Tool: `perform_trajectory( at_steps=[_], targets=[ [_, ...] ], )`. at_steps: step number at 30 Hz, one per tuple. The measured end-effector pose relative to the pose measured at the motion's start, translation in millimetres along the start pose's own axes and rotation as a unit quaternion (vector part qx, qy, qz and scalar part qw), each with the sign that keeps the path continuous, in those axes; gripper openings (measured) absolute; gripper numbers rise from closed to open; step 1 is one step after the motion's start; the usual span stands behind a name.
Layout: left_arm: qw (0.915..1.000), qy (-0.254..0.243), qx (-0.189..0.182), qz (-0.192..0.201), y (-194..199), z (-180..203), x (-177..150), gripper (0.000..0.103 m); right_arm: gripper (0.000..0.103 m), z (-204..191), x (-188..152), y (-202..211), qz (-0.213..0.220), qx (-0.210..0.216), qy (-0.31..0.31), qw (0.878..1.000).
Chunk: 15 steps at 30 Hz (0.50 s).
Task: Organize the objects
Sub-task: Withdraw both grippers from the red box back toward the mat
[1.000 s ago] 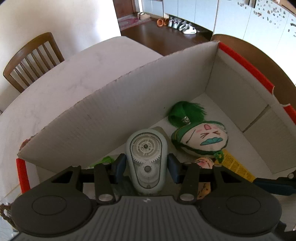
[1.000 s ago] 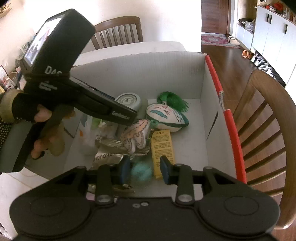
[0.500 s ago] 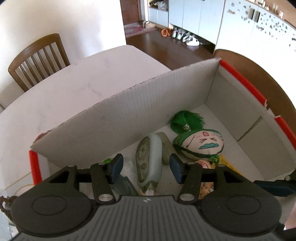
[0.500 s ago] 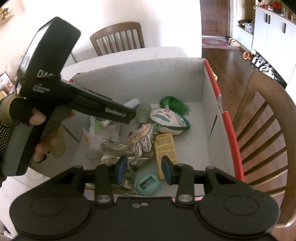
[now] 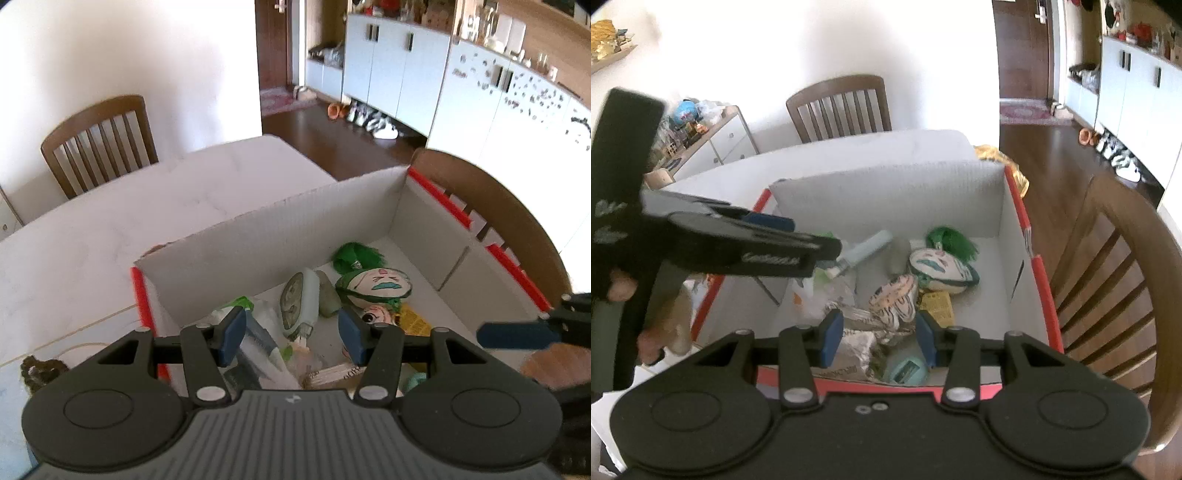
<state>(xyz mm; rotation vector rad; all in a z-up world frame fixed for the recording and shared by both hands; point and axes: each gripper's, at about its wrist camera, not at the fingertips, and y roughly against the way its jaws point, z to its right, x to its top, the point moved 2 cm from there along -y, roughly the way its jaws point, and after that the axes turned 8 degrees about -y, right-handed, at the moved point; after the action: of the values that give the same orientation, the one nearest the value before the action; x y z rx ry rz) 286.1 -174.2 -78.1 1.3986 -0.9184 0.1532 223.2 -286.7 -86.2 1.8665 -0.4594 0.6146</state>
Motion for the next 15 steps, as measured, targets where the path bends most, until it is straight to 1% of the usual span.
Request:
perform_trajectory(
  at_steps=[6, 10, 12, 13, 15],
  targets=[
    [0.9995, 0.009, -0.003, 0.031, 35.7, -8.4, -14.5, 0.054, 0.044, -14.8, 1.1, 15.8, 0.023, 0.002, 0.002, 1.0],
    [0.9986, 0.012, -0.003, 0.052, 56.9, -16.2, -25.3, 0.054, 0.048, -25.6, 1.2, 24.6, 0.039, 0.005, -0.006, 0.999],
    [0.998, 0.015, -0.005, 0.061, 66.1, -20.5, -31.1, 0.057, 0.049, -33.1, 0.3, 29.0, 0.046, 0.008, -0.006, 0.999],
    [0.9977, 0.016, -0.006, 0.065, 70.7, -22.5, -33.8, 0.06, 0.049, -37.2, -0.4, 29.8, 0.05, 0.007, -0.006, 0.999],
    [0.9971, 0.017, -0.007, 0.074, 81.7, -26.8, -39.7, 0.061, 0.051, -45.3, -1.6, 32.9, 0.057, 0.005, -0.007, 0.998]
  ],
)
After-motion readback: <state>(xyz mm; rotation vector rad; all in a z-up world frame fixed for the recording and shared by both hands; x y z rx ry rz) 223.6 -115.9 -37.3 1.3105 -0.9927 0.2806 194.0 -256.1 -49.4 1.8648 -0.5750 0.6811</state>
